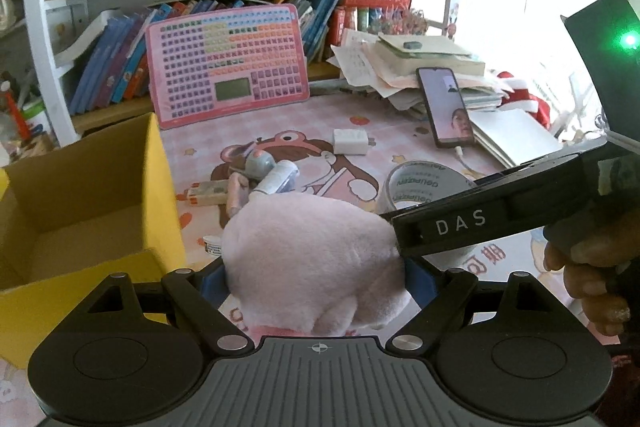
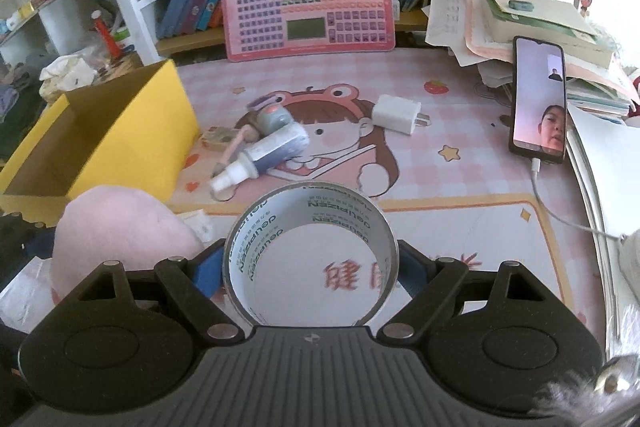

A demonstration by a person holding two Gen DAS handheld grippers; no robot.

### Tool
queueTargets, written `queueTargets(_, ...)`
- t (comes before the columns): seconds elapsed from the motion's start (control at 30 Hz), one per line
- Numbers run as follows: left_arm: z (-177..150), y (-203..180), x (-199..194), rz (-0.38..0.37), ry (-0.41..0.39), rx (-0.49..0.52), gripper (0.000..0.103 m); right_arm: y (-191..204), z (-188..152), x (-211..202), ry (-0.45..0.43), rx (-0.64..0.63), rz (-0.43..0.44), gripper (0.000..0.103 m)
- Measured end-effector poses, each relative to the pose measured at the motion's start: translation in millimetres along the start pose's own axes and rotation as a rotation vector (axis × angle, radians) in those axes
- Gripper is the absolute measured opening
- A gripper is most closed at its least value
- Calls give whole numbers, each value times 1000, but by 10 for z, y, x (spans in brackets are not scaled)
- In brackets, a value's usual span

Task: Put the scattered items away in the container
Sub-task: 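Lift and carry the tape roll and pig with both tools toward the yellow box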

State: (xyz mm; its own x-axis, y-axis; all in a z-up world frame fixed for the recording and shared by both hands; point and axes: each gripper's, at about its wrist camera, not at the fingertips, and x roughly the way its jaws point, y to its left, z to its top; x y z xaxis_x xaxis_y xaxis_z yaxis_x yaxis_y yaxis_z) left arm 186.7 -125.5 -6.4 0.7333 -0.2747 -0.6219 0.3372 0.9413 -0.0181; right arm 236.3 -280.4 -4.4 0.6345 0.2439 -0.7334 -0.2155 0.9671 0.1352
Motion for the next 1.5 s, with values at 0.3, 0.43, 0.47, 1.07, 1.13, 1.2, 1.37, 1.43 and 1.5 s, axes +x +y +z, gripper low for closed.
queueTargets(0.3,-312,283,-525,-12,-31,-8,88,520,-264,-267,-21,-4,-14,84)
queueTargets(0.43,-481,403,-765,-14,-31,-13,88,759,-437,-376,-19,1,-14,84)
queueTargets(0.47,-524,435,-822,-14,-31,-16,88,814,-479,-403,-18,1,-15,84)
queueTargets(1.07,-1107,948,-1500,21,-33,-64,88,1637,-1002,-655,-3,-30,3,84)
queueTargets(1.13,-1144,995,-1548,32,-36,-76,88,1710,-1027,-657,1,-43,8,84)
queueTargets(1.2,-1188,1045,-1594,43,-37,-92,88,1780,-1053,-661,5,-58,13,84)
queueTargets(1.37,-1302,1158,-1683,63,-26,-126,88,1925,-1107,-655,23,-89,27,84)
queueTargets(1.43,-1338,1195,-1708,68,-22,-140,88,1970,-1125,-644,31,-102,34,84)
queueTargets(1.5,-1363,1232,-1724,72,-18,-154,88,2013,-1144,-629,40,-115,41,84)
